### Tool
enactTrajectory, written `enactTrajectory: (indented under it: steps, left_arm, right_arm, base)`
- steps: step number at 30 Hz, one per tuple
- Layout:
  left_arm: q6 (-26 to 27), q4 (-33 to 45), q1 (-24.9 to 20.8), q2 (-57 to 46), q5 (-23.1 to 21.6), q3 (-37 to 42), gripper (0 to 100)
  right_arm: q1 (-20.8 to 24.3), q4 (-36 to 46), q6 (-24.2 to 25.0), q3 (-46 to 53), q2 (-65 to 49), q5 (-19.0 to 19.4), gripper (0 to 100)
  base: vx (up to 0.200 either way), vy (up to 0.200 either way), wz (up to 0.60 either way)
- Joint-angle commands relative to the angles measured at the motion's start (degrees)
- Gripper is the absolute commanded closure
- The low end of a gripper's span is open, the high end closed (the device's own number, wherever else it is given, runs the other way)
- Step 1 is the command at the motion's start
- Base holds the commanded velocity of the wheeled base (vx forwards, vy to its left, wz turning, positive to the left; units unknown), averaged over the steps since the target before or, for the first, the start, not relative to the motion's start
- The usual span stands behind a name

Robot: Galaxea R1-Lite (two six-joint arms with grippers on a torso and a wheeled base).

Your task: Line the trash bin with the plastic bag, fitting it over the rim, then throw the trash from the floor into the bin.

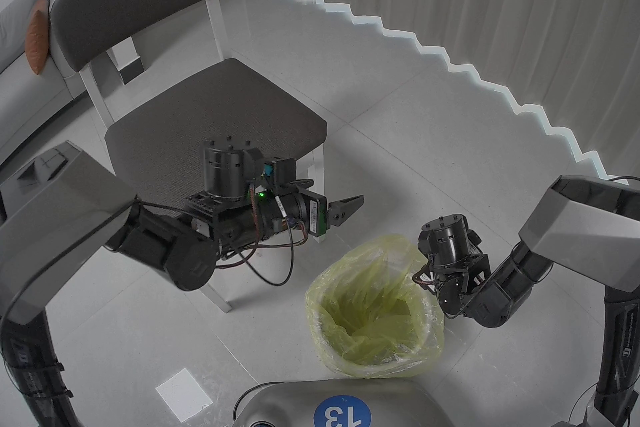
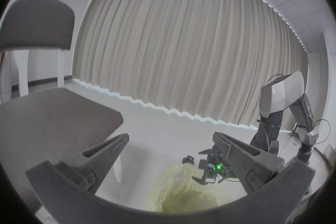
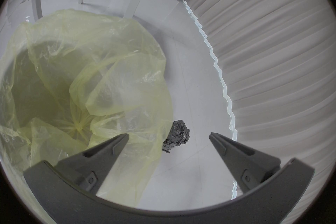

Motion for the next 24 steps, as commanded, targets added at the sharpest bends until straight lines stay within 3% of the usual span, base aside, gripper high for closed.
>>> enactTrajectory:
  steps: [1, 4, 15, 20, 24]
  left_arm:
    - [-0.44, 6.65, 0.5, 10.08, -0.12, -10.19, 0]
    - [2.03, 7.09, 0.41, 16.94, -0.12, -14.06, 0]
    - [3.08, 6.48, -2.23, 26.25, 2.25, -21.71, 0]
    - [3.08, 4.28, -2.31, 25.46, 2.69, -20.74, 0]
    - [2.47, -5.3, -2.75, 23.0, 0.67, -13.44, 0]
  right_arm:
    - [-0.03, -0.09, -0.3, 3.0, -7.5, -0.4, 0]
    - [-0.03, 0.0, -0.38, 3.27, -9.96, -2.68, 0]
    - [0.24, -0.17, -1.26, 4.32, -11.72, -2.86, 0]
    - [0.33, -0.26, -1.17, 4.41, -11.63, -2.77, 0]
    - [0.33, -0.17, -1.09, 4.5, -11.54, -2.59, 0]
  base:
    - [0.0, 0.0, 0.0]
    - [0.0, 0.0, 0.0]
    - [0.0, 0.0, 0.0]
    - [0.0, 0.0, 0.0]
    - [0.0, 0.0, 0.0]
